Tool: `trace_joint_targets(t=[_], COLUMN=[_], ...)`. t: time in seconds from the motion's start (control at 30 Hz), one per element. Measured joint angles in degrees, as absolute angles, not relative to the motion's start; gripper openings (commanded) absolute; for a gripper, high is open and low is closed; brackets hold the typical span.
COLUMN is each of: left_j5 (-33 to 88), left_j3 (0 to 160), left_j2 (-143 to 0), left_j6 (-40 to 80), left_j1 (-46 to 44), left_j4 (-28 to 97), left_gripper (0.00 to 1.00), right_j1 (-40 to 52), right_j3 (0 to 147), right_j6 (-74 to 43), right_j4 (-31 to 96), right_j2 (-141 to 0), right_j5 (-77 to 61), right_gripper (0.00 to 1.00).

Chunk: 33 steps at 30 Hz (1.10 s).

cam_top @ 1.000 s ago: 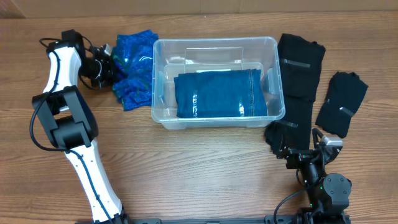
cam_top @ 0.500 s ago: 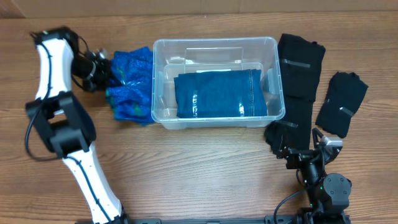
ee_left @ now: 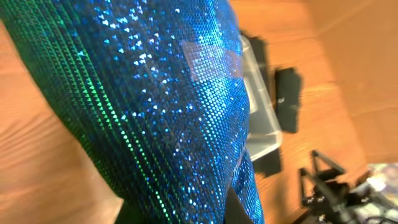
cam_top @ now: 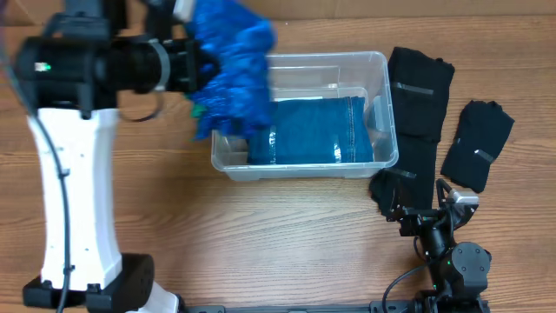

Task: Pack container
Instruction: 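Carry the sparkly blue garment into the bin's left side and release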

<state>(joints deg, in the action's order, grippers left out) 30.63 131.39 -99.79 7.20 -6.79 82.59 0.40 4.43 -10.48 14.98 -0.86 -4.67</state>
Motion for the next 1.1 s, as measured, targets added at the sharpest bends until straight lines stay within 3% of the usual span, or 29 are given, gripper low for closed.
trace_joint_targets(t=[0.23,0.37,0.6,0.9,1.1], left_j5=[19.38,14.02,9.93,8.84,5.72], left_j3=[128.14,125.51,120.11,115.77,115.74], left_j2=[-103.74,-107.79,-114.93,-116.81,-116.81], left_j6=[20.29,28.23,34.61,29.34,27.27], left_j1=[-20.91,-24.58,-25.1,-25.1,-24.67], left_j4=[71.88,70.26,70.87,69.63,77.41], left_gripper=[0.04,0.04,0.04,0.04,0.51], right_j1=[0.4,0.4,0.4,0.4,0.4], right_j3=[4.43,4.43,4.43,4.43,4.43], right_j6=[-10.48,-10.5,-10.5,-10.48,-10.44], right_j4=[14.96,14.98,15.0,15.0,14.98], right_j2=[-0.86,-0.86,-0.86,-0.86,-0.86], right_j5=[-4.67,-4.67,-4.67,-4.67,-4.67], right_gripper=[1.0,1.0,1.0,1.0,1.0])
